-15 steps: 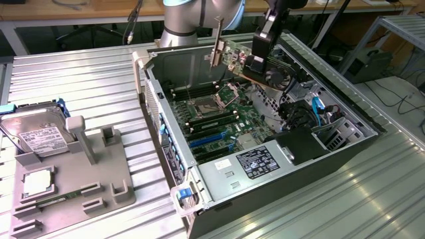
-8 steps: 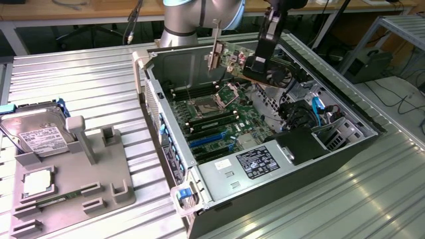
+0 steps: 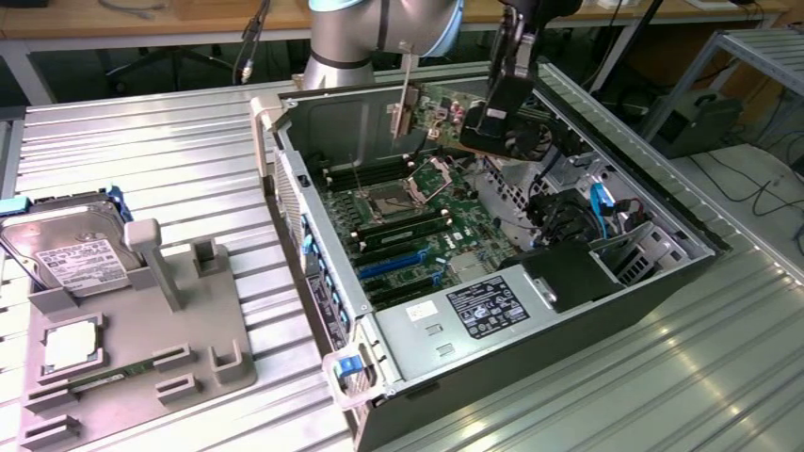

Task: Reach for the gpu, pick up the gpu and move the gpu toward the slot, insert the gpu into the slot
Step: 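Insert the gpu into the slot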

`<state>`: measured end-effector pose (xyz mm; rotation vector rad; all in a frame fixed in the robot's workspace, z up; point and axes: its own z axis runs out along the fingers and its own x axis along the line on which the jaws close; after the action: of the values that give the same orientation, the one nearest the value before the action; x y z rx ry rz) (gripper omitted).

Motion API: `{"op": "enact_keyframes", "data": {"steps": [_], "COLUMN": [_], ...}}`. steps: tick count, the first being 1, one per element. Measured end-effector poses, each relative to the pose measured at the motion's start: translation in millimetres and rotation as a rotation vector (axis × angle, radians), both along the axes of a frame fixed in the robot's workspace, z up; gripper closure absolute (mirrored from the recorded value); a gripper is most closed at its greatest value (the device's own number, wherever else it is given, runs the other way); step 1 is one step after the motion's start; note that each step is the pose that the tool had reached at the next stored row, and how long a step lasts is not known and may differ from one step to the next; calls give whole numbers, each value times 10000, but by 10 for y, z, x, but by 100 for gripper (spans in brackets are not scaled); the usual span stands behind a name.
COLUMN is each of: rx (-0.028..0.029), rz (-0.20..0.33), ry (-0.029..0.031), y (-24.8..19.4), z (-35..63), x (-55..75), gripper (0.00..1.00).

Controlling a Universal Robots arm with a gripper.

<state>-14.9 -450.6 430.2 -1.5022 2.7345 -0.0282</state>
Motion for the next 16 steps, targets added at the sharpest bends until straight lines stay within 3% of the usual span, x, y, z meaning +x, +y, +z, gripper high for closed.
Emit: {"op": "enact_keyframes", "data": {"steps": [16], "rx": [0], "rz": [3286], "ry": [0], "y": [0], "z": [0], "x": [0], "gripper": [73]}}
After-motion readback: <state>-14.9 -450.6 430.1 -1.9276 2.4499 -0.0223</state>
